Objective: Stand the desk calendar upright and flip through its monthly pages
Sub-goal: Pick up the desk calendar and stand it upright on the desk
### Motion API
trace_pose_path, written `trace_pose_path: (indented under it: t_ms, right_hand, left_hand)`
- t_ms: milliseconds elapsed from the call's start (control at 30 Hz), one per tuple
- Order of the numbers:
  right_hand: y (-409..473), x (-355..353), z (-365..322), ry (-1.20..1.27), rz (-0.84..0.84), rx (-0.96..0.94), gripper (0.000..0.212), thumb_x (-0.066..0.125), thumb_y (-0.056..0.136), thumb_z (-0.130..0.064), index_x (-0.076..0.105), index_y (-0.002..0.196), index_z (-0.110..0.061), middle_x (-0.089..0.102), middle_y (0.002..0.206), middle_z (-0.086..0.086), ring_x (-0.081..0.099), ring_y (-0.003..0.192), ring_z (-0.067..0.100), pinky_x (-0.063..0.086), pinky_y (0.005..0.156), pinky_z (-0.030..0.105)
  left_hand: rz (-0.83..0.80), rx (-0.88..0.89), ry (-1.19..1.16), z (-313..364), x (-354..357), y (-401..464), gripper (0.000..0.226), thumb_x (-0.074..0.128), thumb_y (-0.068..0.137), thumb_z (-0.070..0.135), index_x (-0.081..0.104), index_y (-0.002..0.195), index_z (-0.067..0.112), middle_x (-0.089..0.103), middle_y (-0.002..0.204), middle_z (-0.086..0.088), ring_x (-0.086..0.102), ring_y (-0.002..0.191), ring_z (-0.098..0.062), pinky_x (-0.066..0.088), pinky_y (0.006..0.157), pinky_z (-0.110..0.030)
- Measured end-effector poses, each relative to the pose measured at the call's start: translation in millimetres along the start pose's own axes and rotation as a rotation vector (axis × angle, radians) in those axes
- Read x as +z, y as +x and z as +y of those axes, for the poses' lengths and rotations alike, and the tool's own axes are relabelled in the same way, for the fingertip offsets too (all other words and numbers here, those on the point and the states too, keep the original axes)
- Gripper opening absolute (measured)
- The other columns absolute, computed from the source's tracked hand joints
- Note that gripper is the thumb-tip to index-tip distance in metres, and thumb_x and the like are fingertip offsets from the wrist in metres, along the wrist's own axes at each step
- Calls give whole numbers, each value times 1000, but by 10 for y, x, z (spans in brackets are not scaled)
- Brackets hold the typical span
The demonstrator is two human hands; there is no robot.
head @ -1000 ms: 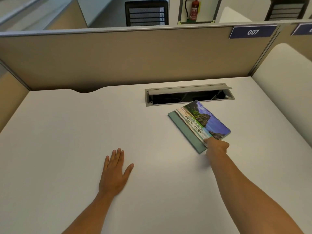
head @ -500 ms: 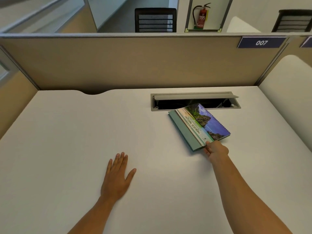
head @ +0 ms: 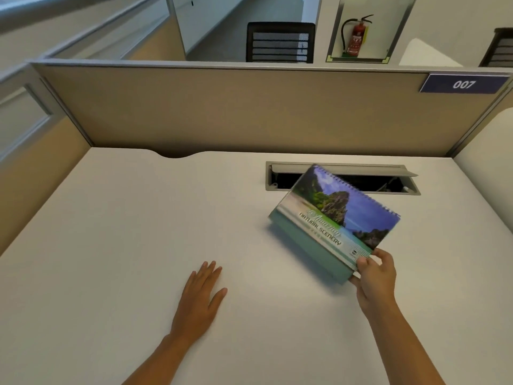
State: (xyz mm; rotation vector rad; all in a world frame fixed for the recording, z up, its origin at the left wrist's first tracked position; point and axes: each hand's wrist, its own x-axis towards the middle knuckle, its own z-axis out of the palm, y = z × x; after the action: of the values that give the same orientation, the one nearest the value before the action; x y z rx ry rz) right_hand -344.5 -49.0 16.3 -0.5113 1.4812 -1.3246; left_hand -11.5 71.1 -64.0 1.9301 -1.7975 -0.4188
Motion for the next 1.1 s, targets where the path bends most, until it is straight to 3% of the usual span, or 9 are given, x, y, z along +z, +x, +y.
trace_pose_path:
  t_ms: [167,233,333,433,567,700,833,967,1100]
  right_hand:
    - [-126,305,121,-143,-235,-145,36,41,94,12,51,95,-23,72,87,10,67,79,27,53,73,43]
    - [-138,476,177,-217,-356,-189,38,42,96,9,53,96,-27,75,85,5,70,81,22,55,74,41]
    - [-79,751,217,-283,-489,-214,43,42,99,2,54,95,-38,76,90,1,71,86,15,57,71,32]
    - [35,1032,202,-309,-564,-238,39,44,100,-1,53,95,-39,74,96,2,70,88,14,55,69,26]
    - [214,1473,167,-347,-630,-278,28,44,100,-3,50,100,-31,71,104,7,70,93,15,53,68,21]
    - [352,1892,175,-357,-592,-307,27,45,99,-3,49,100,-30,67,108,8,67,96,15,52,65,16]
    - [476,2202,226,-367,-540,-333,33,47,97,0,50,100,-33,64,104,2,64,96,13,52,65,14]
    - [622,2310,323,-403,-551,-299,29,51,98,-2,52,115,-26,64,113,2,64,103,16,55,66,15]
    - [692,2325,412,-428,-549,-355,34,53,98,-9,50,129,-24,64,119,3,63,107,15,58,79,21]
  left_hand:
    - [114,-103,-353,212,-173,279,59,63,89,22,38,142,29,39,145,14,37,133,-3,22,103,-4]
    - [81,-125,-543,275,-234,414,68,67,86,13,34,143,30,44,142,14,44,127,-1,32,100,-6]
    - [109,-231,-717,220,-347,563,76,67,85,4,28,146,29,53,131,7,55,118,-9,46,92,-14]
    - [133,-297,-726,33,-462,653,78,66,85,0,28,145,31,59,121,1,61,109,-14,50,85,-14]
    - [156,-313,-667,-206,-576,857,78,62,84,-6,30,144,32,65,110,0,66,97,-7,51,77,-11]
    - [235,-346,-674,-360,-628,1117,74,56,84,-13,35,141,30,66,101,5,67,92,-6,50,72,-11]
    - [272,-350,-630,-518,-605,1342,68,55,86,-11,36,141,25,65,104,-2,66,95,-12,51,76,-12]
    - [280,-353,-610,-604,-551,1467,64,53,88,-8,35,141,24,66,105,-2,66,96,-11,51,78,-11]
    - [290,-324,-566,-613,-443,1553,50,52,90,-4,43,132,21,65,115,0,64,103,-14,48,82,-11]
